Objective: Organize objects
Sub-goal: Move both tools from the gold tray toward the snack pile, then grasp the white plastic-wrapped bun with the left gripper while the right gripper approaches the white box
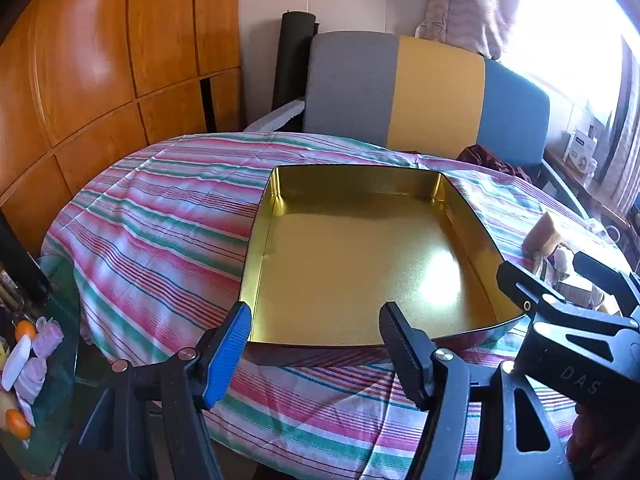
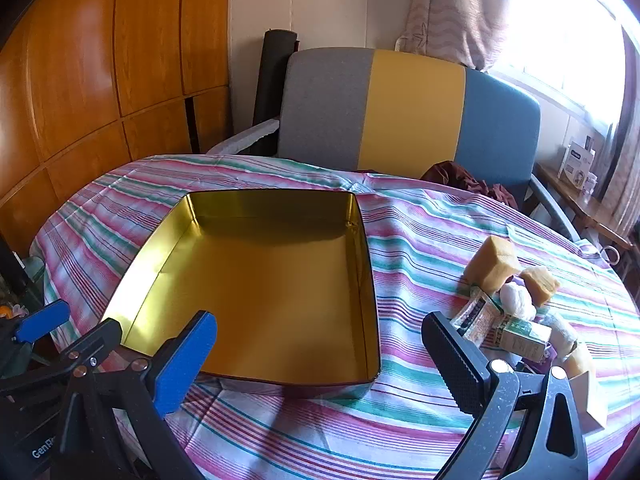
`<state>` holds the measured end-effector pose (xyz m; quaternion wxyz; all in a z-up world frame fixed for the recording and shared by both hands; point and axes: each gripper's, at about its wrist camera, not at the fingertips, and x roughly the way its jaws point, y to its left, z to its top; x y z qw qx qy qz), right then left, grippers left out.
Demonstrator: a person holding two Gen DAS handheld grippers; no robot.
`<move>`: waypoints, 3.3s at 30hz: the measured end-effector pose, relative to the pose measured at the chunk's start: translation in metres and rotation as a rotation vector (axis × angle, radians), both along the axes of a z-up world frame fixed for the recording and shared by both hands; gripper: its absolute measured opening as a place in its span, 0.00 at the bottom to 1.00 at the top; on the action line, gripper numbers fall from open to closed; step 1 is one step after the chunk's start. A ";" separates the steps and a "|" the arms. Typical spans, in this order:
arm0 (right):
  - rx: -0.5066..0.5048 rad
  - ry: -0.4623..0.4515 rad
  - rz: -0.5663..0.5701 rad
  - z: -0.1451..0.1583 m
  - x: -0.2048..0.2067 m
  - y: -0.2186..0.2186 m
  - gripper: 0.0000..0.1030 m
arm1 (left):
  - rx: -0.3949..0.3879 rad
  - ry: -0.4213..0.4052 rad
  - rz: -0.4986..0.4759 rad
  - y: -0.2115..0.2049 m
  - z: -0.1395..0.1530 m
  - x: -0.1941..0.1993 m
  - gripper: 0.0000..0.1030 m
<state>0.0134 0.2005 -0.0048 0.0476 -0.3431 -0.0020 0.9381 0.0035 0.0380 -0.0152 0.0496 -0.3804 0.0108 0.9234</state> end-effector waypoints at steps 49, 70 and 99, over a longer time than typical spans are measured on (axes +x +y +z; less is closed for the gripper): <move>-0.070 -0.004 -0.465 0.025 0.106 0.243 1.00 | 0.157 -0.239 -0.739 0.167 -0.002 -0.002 0.70; -0.644 0.043 -0.622 -0.026 0.164 0.350 1.00 | 0.033 -0.395 -1.013 0.331 -0.087 0.039 0.35; 0.074 -0.612 0.055 -0.058 0.063 0.280 1.00 | 0.161 -0.253 -0.934 0.185 -0.031 0.041 0.35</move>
